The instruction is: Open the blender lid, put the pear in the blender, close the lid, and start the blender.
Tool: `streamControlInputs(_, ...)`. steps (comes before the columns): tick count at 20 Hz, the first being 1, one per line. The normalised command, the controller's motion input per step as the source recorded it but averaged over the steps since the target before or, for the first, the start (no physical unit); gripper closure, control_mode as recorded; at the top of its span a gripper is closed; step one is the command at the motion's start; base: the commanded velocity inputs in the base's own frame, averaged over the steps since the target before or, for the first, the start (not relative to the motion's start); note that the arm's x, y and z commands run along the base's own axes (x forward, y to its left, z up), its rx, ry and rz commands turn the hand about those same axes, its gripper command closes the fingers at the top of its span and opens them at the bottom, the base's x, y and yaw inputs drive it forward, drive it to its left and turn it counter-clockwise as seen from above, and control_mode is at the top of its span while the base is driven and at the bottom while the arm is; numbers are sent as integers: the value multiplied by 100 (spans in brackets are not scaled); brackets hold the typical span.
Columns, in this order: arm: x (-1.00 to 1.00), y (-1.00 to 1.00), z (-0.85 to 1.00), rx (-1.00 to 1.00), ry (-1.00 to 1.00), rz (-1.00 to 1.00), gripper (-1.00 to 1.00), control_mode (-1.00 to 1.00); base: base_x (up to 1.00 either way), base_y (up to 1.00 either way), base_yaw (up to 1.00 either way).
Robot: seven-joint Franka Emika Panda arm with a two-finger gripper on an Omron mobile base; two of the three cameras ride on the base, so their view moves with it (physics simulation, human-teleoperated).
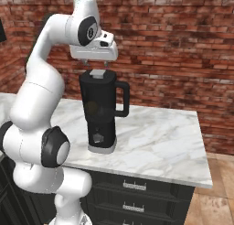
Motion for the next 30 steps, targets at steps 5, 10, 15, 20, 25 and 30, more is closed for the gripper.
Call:
streamControlInputs(5,-67,1,16,0,-27,3,-100,-100,0,0,0)
streamControlInputs(10,-97,0,-8,4,-19,10,-100,-100,0,0,0)
streamControlInputs(15,-94,0,-35,9,-16,14,-100,-100,0,0,0)
streamControlInputs(20,-64,0,-55,10,-15,21,-100,-100,0,0,0)
streamControlInputs(25,-34,0,-63,12,-16,26,-100,-100,0,0,0)
streamControlInputs(30,-19,0,-59,8,-16,29,-100,-100,0,0,0)
